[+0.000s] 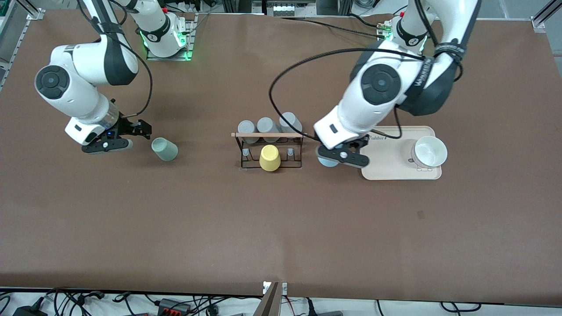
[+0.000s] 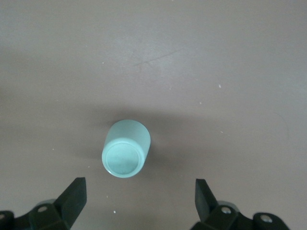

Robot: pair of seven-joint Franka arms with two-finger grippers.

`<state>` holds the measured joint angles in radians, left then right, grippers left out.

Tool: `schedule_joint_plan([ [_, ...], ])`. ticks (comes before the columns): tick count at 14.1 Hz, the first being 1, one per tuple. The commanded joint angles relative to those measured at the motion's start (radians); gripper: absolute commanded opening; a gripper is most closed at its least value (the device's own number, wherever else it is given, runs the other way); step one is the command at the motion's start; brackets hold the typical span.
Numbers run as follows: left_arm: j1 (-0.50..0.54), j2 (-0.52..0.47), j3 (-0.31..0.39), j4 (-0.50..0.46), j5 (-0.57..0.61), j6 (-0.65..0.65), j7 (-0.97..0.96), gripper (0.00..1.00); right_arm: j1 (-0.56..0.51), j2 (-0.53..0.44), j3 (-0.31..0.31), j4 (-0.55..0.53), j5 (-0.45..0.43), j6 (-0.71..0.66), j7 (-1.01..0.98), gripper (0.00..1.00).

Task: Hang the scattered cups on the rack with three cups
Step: 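Carry the blue cup to the rack while the right gripper reaches the mint cup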

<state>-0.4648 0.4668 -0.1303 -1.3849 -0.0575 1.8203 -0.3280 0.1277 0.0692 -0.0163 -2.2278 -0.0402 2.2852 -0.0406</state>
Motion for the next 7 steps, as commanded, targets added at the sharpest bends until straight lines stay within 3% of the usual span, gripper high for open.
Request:
schedule_joint_plan([
  [1, -0.061, 0.088, 0.020, 0.121, -0.008, -0.021, -0.023, 0.34, 0.013, -0.006, -0.008, -0.055, 0.014, 0.069, -0.001, 1.00],
  [7, -0.095, 0.179, 0.017, 0.219, -0.012, -0.013, -0.022, 0.35, 0.029, 0.037, -0.008, -0.084, 0.013, 0.126, -0.001, 1.00],
])
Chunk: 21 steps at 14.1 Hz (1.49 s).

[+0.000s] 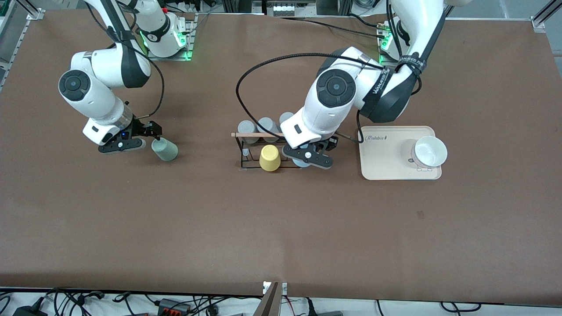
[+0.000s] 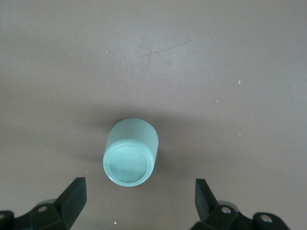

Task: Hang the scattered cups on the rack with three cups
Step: 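Hang the blue cup on the rack while the right gripper grasps the mint cup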

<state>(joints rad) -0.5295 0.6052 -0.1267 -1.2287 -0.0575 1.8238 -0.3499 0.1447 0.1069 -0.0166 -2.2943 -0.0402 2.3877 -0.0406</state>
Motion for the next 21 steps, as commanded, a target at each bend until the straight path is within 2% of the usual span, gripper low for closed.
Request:
schedule_joint_plan([
  [1, -0.038, 0.044, 0.013, 0.063, -0.012, -0.017, 0.000, 0.35, 0.019, 0.000, -0.008, -0.017, 0.013, 0.025, -0.001, 1.00],
  [9, -0.070, 0.083, 0.019, 0.061, -0.010, -0.018, 0.000, 0.35, 0.022, 0.102, -0.008, -0.017, 0.014, 0.166, 0.001, 1.00],
  [21, -0.081, 0.163, 0.018, 0.060, -0.010, -0.017, 0.011, 0.36, 0.044, 0.139, -0.008, -0.030, 0.014, 0.171, 0.022, 1.00],
])
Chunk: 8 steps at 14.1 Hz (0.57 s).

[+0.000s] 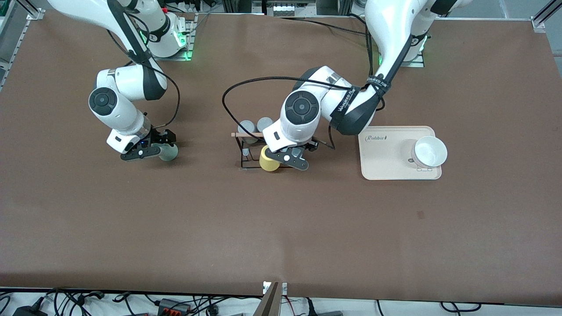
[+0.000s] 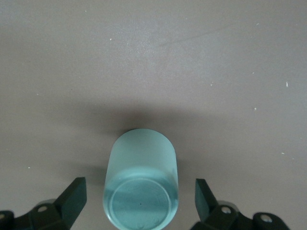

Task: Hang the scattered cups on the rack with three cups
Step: 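Hang the blue cup on the rack while the right gripper grasps the mint cup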

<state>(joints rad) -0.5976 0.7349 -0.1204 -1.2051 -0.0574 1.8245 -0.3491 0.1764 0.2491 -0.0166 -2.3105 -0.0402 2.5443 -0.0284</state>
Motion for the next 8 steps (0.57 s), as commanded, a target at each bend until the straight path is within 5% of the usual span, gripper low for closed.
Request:
schedule_joint_plan([
  [1, -0.014, 0.038, 0.012, 0.035, -0.010, -0.013, 0.010, 0.36, 0.011, -0.004, -0.008, -0.014, 0.014, 0.014, 0.010, 1.00],
  [6, -0.018, 0.060, 0.013, 0.035, -0.007, 0.022, 0.012, 0.46, 0.009, 0.002, -0.008, -0.015, 0.014, 0.013, 0.010, 1.00],
  [8, -0.014, 0.060, 0.013, 0.035, -0.009, 0.044, 0.010, 0.93, 0.009, 0.003, -0.008, -0.015, 0.014, 0.014, 0.010, 1.00],
])
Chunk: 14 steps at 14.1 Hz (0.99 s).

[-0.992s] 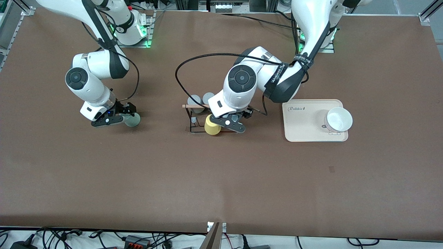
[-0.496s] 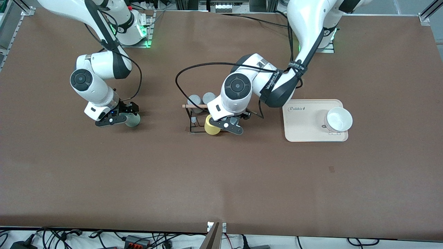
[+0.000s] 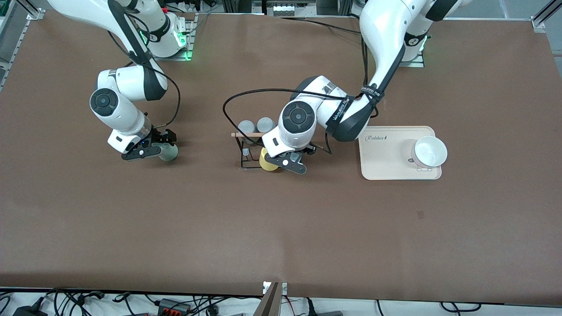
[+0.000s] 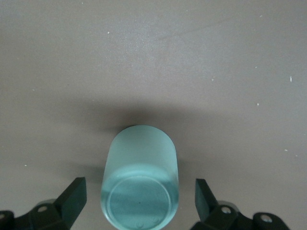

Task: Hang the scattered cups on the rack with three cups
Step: 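Hang the blue cup on the rack while the right gripper grasps the mint cup, then open the left gripper and withdraw it while the right gripper lifts the mint cup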

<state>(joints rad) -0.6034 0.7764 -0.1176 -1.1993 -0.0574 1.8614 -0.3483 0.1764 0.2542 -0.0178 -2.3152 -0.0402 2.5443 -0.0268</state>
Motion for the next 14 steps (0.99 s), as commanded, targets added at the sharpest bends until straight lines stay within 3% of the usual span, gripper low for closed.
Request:
schedule_joint_plan([
  [1, -0.007, 0.017, 0.010, 0.029, -0.009, 0.010, 0.009, 1.00, 0.009, -0.003, -0.007, -0.010, 0.014, 0.013, 0.008, 1.00],
  [2, -0.006, 0.012, 0.010, 0.029, -0.009, 0.009, 0.008, 1.00, 0.009, -0.003, -0.007, -0.010, 0.014, 0.013, 0.008, 1.00],
  [3, -0.004, 0.006, 0.010, 0.029, -0.009, 0.002, 0.006, 1.00, 0.009, -0.003, -0.007, -0.010, 0.014, 0.013, 0.008, 0.87],
  [5, 0.013, -0.026, 0.010, 0.030, -0.007, -0.025, 0.006, 1.00, 0.009, -0.003, -0.007, -0.010, 0.014, 0.011, 0.007, 0.50],
  [7, 0.043, -0.066, 0.009, 0.035, -0.012, -0.095, 0.006, 1.00, 0.008, -0.004, -0.007, -0.010, 0.014, 0.007, 0.007, 0.26],
  [11, 0.176, -0.179, 0.009, 0.035, -0.012, -0.171, 0.006, 1.00, 0.008, -0.018, -0.008, -0.007, 0.014, -0.001, 0.007, 0.19],
  [14, 0.314, -0.247, 0.010, 0.032, -0.002, -0.221, 0.008, 1.00, 0.009, -0.105, -0.008, 0.016, 0.014, -0.125, 0.065, 0.19],
])
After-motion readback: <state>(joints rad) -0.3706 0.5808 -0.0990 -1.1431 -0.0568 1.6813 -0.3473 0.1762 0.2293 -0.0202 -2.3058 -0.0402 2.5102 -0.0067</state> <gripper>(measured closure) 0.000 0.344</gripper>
